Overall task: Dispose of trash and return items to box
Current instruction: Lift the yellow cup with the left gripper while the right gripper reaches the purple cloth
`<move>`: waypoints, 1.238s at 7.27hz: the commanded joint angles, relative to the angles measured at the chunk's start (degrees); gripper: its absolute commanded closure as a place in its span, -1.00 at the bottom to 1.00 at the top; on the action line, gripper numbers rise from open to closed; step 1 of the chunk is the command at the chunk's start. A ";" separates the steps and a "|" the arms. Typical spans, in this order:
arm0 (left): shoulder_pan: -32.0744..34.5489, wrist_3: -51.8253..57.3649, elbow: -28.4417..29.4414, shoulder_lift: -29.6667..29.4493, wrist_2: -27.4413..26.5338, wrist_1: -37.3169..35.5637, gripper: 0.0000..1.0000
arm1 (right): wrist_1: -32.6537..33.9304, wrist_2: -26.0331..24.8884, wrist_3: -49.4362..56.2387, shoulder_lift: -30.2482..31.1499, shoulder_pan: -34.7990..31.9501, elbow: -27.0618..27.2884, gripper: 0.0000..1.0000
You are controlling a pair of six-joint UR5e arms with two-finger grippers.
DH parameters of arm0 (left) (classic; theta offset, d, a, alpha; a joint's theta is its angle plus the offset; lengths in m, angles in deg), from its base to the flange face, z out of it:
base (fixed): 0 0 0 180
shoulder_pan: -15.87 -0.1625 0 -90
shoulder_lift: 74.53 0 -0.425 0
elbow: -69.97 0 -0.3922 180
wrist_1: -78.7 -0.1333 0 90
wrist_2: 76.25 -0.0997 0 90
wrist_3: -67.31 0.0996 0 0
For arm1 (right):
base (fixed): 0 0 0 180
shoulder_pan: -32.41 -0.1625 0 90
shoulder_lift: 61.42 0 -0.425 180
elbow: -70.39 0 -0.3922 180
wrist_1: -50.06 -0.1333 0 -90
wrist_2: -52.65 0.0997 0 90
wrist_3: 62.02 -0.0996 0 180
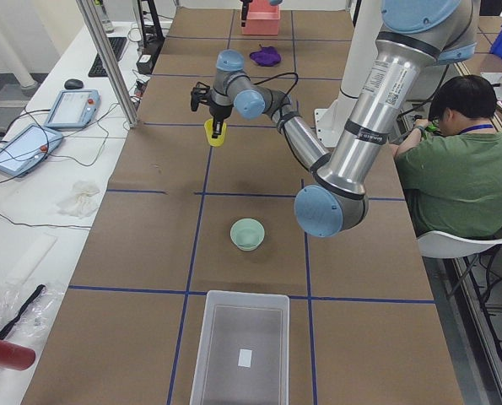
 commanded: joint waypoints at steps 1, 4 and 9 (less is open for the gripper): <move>7.49 18.20 0.01 3.42 0.10 -1.73 1.00 | -9.98 -5.73 -14.96 3.00 10.65 0.16 -1.00; 20.66 39.59 3.77 7.82 4.56 -1.65 1.00 | -10.00 -11.44 -21.95 4.31 20.93 1.39 -1.00; 32.21 57.83 13.18 7.84 6.17 -1.12 1.00 | -9.82 -11.82 -21.52 8.01 22.64 2.53 0.99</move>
